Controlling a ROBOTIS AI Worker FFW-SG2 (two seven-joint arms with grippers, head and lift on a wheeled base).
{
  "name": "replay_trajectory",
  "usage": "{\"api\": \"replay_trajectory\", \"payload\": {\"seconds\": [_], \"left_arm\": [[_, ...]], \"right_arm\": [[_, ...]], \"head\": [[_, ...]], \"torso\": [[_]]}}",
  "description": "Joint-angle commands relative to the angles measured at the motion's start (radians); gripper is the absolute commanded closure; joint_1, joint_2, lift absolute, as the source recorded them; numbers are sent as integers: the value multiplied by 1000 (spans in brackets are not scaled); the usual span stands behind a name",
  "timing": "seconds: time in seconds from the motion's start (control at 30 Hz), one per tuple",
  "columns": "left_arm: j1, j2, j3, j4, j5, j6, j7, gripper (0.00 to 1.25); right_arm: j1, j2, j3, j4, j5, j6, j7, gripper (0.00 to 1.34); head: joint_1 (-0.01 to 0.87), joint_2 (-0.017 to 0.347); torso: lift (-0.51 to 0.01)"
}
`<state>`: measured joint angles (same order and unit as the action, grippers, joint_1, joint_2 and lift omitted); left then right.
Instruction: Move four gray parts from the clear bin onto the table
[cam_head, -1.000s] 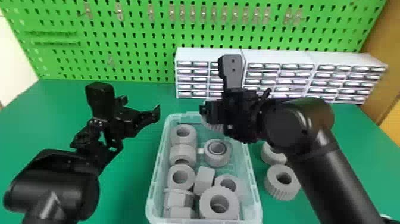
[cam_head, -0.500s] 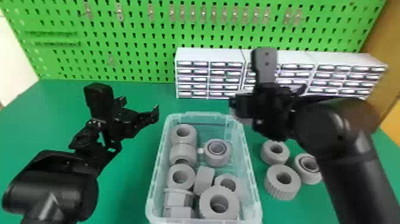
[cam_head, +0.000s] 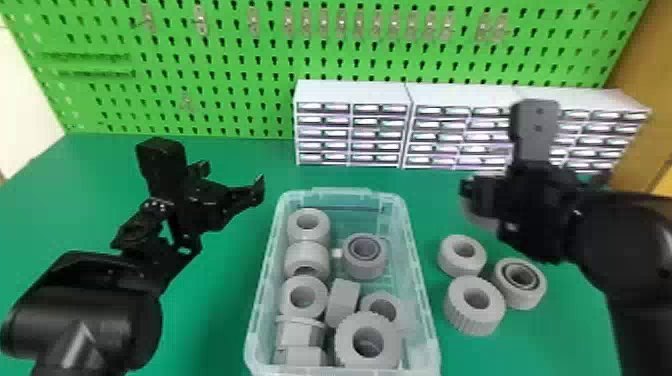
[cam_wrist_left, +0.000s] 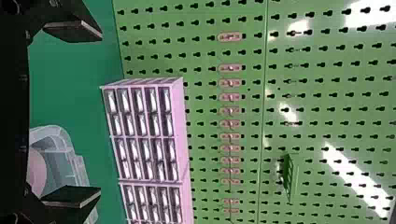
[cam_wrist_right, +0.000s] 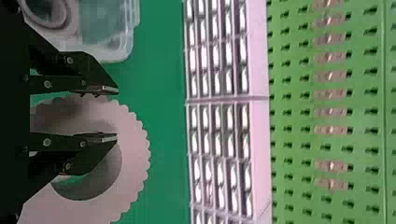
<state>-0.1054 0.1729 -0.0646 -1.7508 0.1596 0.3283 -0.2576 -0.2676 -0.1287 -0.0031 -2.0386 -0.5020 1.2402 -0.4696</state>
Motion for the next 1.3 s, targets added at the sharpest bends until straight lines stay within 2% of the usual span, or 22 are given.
{"api": "replay_trajectory", "payload": {"seconds": [0.0, 0.3, 0.43, 0.63, 0.93, 1.27], "left_arm": [[0, 0, 0, 1, 3, 0, -2, 122], [-4, 0, -4, -1, 5, 0, -6, 122], [-4, 0, -11, 1, 8, 0, -6, 122], [-7, -1, -12, 1, 14, 0, -6, 122], [-10, -1, -24, 2, 15, 2, -6, 116], [-10, -1, -23, 2, 15, 2, -6, 116]], "right_arm": [[54, 9, -66, -34, 20, 31, -1, 1038], [120, 38, -135, -57, 40, 71, -1, 1039], [140, 54, -153, -57, 76, 85, 0, 1039], [162, 57, -172, -49, 114, 122, 0, 1039], [208, 69, -195, 0, 123, 166, -1, 1039], [257, 70, -196, 57, 126, 183, 0, 1039]], "head": [[678, 34], [678, 34], [678, 34], [678, 34], [678, 34], [678, 34]], "torso": [[-50], [-50], [-50], [-50], [-50], [-50]]}}
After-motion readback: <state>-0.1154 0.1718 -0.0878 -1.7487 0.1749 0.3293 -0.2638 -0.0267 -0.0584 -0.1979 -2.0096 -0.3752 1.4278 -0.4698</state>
